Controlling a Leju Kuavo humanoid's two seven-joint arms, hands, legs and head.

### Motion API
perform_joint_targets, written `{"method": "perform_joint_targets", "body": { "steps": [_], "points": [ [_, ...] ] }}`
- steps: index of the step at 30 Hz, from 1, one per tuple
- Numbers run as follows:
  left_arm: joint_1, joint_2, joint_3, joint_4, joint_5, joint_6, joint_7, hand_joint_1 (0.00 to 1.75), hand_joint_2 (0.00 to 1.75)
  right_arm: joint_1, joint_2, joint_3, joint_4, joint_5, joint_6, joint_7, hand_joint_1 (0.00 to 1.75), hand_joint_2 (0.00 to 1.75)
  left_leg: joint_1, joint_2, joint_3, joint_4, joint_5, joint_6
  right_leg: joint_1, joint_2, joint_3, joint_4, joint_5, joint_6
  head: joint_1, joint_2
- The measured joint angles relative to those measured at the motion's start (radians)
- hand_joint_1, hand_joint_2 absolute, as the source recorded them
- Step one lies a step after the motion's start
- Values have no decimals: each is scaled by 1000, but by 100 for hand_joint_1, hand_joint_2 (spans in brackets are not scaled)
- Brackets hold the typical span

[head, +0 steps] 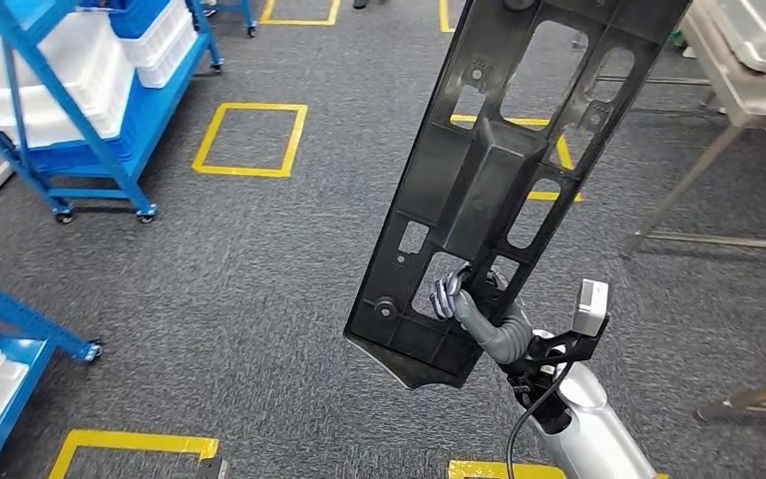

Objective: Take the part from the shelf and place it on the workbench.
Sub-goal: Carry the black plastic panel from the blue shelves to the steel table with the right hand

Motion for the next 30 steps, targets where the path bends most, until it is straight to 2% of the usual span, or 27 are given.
{"method": "perform_joint_targets", "body": {
  "steps": [1,3,5,7,8,9,11,13,14,15,16,17,19,20,21,22,23,25,27,28,29,30],
  "points": [
    [0,0,0,0,0,0,0,0,175,0,0,0,0,0,0,0,175,175,1,-7,26,-63,41,3,0,14,0,3,-1,1,0,0],
    [-1,0,0,0,0,0,0,0,175,-1,0,0,0,0,0,0,175,175,4,-51,85,-202,102,8,0,38,-3,10,-3,7,0,0],
    [0,0,0,0,1,0,0,0,175,-2,0,0,0,0,1,1,175,175,4,-77,108,-257,113,15,-4,57,-10,12,-2,19,0,0],
    [-1,0,0,0,1,1,0,0,175,-1,0,-1,0,0,3,1,175,175,2,-58,111,-264,119,27,-8,73,-15,8,4,33,0,0],
    [-2,0,0,0,1,1,0,0,175,-2,-1,-2,0,0,3,1,175,175,1,-48,114,-271,124,34,-7,59,-18,12,1,38,0,0],
    [-4,-1,0,0,1,1,0,0,175,-4,-2,-3,0,0,4,1,175,175,2,-36,117,-278,128,40,-6,34,-26,30,-11,41,0,0],
    [-5,-1,0,0,1,1,0,0,175,-9,-2,-5,1,0,5,1,175,175,1,-12,121,-286,132,48,-5,-27,-67,118,-62,46,0,0],
    [-3,0,0,0,1,1,0,0,175,-11,-2,-6,3,0,6,1,175,175,-2,13,120,-286,130,51,-10,-46,-127,240,-114,53,0,0],
    [-2,0,0,0,1,1,0,0,175,-10,-2,-6,5,0,6,1,175,175,-3,26,120,-286,129,51,-13,-49,-143,274,-121,56,0,0],
    [-2,0,0,0,1,1,0,0,175,-10,-2,-6,7,0,6,1,175,175,-3,39,120,-285,127,49,-14,-51,-137,267,-108,58,0,0],
    [-2,-1,0,0,1,1,0,0,175,-9,-2,-7,8,0,6,1,175,175,-3,51,121,-284,125,47,-16,-58,-111,219,-80,59,0,0],
    [-3,-1,0,0,1,1,0,0,175,-10,-2,-8,9,0,6,1,175,175,-3,61,123,-282,122,44,-17,-73,-72,149,-49,59,0,0],
    [-5,0,0,0,1,1,0,0,175,-11,-2,-9,9,0,6,1,175,175,-8,78,125,-278,115,33,-10,-109,-11,36,-15,51,0,0],
    [-6,0,0,0,1,1,0,0,175,-12,-2,-10,9,0,6,1,175,175,-10,86,127,-277,112,28,-6,-117,-1,13,-13,45,0,0],
    [-7,0,0,0,1,1,0,0,175,-12,-2,-10,10,0,6,0,175,175,-13,95,129,-277,110,22,-2,-114,-1,10,-16,39,0,0],
    [-7,-1,0,0,1,2,0,0,175,-12,-4,-10,9,0,6,0,175,175,-12,104,132,-278,107,17,-2,-101,-2,8,-15,33,0,0],
    [-8,-1,0,0,1,2,0,0,175,-11,-5,-11,9,0,6,0,175,175,-10,103,134,-275,103,11,-3,-91,-1,6,-14,27,0,0],
    [-10,-1,0,0,1,2,0,0,175,-14,-7,-11,8,0,7,0,175,175,-4,65,115,-226,68,1,-7,-70,3,0,-11,15,0,0],
    [-6,-2,0,0,2,2,0,0,175,-17,-8,-11,7,0,9,0,175,175,-1,16,53,-95,3,-3,-6,-48,4,-1,-10,6,0,0],
    [-3,-2,0,0,2,2,0,0,175,-17,-8,-10,7,0,9,0,175,175,-1,8,18,-25,-23,-4,-4,-35,4,0,-10,4,0,0],
    [-1,-2,0,0,2,2,0,0,175,-16,-8,-10,7,0,10,1,175,175,-1,4,-7,19,-31,-3,-2,-21,4,1,-11,3,0,0],
    [0,-1,0,0,2,2,0,0,175,-16,-8,-10,7,0,10,1,175,175,-1,3,-14,24,-18,-1,-1,-7,5,3,-11,3,0,0]
  ]
}}
